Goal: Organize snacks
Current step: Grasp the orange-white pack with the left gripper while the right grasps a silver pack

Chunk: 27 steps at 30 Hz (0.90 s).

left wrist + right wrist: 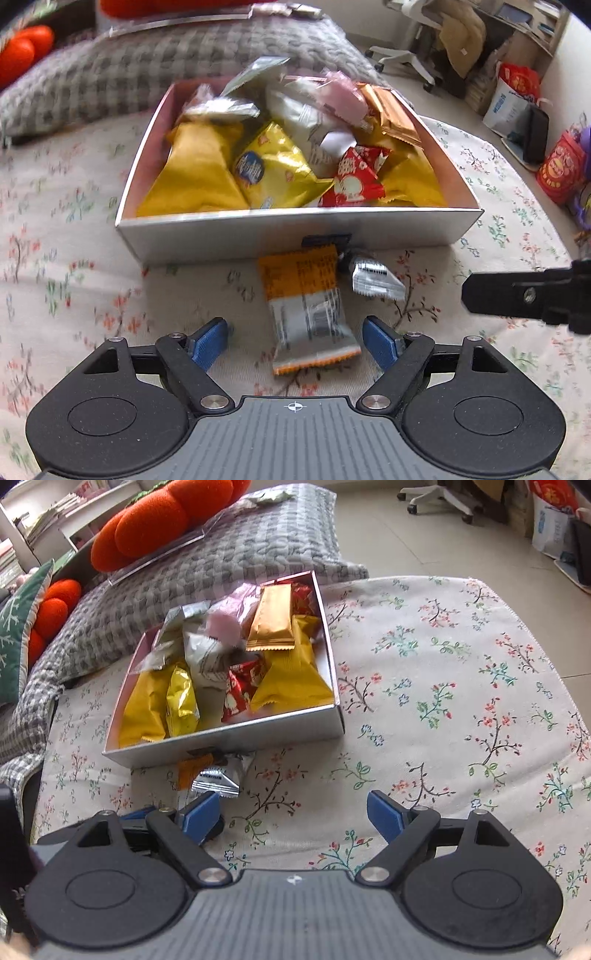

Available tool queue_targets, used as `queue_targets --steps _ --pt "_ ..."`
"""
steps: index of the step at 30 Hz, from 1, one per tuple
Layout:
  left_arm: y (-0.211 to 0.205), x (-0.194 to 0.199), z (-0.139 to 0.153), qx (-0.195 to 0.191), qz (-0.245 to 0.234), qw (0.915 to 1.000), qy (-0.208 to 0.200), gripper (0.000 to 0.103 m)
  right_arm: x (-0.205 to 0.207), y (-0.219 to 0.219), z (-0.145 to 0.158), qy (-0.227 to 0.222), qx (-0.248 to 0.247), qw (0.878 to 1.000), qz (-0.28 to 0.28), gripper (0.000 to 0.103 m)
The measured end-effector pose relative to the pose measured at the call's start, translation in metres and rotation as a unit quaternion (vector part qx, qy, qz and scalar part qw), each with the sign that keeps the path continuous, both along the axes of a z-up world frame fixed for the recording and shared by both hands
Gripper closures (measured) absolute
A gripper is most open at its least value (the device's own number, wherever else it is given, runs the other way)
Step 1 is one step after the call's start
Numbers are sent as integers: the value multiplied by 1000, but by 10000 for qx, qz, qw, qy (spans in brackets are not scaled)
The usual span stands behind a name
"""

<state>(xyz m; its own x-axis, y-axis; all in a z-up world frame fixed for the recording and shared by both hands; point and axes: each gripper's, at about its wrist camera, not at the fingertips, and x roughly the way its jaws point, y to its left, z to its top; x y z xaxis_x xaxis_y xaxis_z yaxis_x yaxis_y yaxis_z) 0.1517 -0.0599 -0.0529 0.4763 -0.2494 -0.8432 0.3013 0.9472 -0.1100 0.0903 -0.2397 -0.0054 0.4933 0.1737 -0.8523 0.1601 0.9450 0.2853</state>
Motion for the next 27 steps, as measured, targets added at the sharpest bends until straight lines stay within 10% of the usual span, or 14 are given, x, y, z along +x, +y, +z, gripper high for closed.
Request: queue_targets --steps 3,7,27 --pt "2 3 -2 90 -69 9998 -154 25 2 2 -4 64 -37 10000 14 18" --pt "16 8 3 -132 46 9998 -108 64 4 0 -8 93 -103 9999 -49 18" --pt "67 9 22 -252 742 9968 164 66 19 32 -18 -483 257 9984 -103 19"
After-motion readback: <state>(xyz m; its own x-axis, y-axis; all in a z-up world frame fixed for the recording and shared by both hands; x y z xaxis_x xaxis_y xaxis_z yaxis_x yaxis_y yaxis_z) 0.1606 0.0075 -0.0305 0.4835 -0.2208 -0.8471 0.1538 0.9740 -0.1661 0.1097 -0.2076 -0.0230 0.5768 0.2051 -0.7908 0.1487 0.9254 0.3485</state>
